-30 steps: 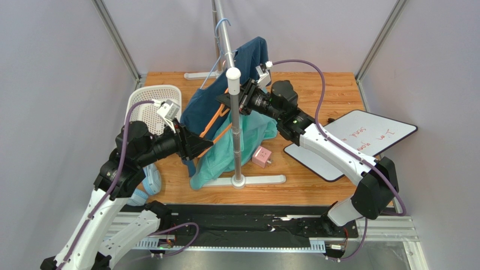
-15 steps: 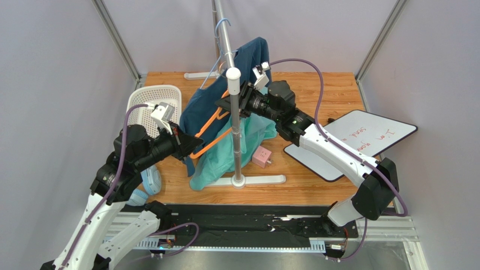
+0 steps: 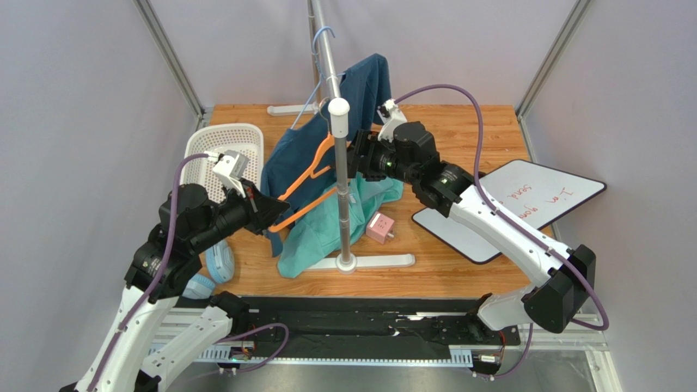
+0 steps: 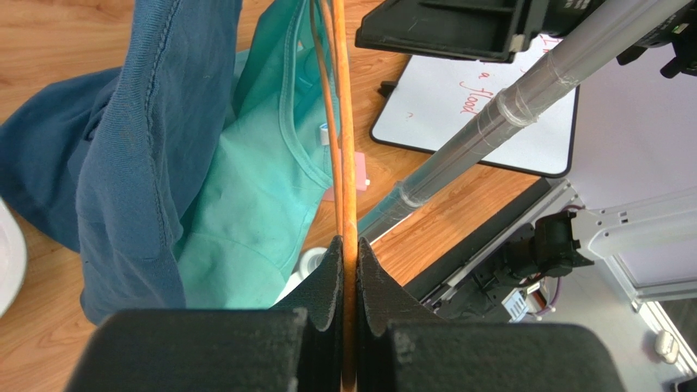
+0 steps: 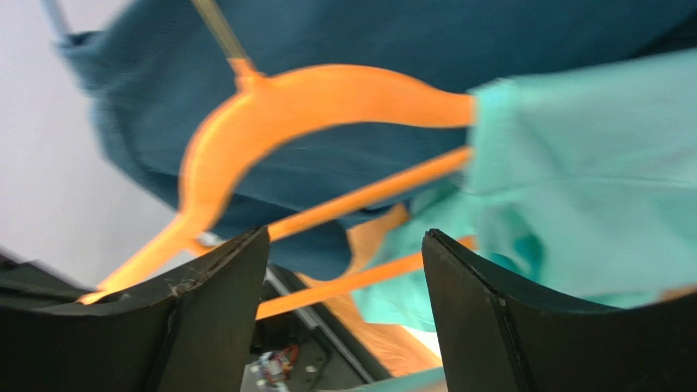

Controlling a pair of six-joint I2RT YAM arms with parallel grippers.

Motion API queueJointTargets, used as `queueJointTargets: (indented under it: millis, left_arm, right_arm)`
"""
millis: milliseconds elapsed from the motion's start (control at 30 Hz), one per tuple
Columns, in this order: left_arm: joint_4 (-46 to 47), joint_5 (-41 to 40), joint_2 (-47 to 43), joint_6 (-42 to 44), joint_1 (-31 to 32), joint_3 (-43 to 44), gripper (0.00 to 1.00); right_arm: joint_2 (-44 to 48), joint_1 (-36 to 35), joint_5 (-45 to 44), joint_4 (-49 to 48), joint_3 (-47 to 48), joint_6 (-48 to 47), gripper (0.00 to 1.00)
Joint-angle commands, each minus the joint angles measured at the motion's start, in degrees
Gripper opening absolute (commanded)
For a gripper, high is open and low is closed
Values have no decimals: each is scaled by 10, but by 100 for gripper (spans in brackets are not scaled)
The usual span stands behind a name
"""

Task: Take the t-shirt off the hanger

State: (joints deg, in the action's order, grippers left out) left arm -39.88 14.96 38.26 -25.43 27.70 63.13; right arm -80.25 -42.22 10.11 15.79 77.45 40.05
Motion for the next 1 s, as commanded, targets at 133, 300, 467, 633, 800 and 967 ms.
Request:
queueJointTargets:
  millis: [133,300,467,633,800,967]
  left_arm:
    - [8,9,-24,6,0,39,0]
    - [-4,11,-26,8,0,46,0]
    - [-30,-1,-28,17,0,61,0]
    - [-74,-59,-44,34,0,85,0]
    - [-124,-92,-66,50,0,114,0]
    - [-162,-91,-94,48,0,139,0]
  right_arm:
    - [5,13,-123,46,-5,-135,71]
    - [-14,13,-112,2,-11,-146,65]
    - [-41,24,-142,-19,4,-133,27]
    - [-66,44,-170,-15,16,-108,0]
    - [-90,59,-185,-2,27,-91,0]
    - [-117,68,-181,0,38,-87,0]
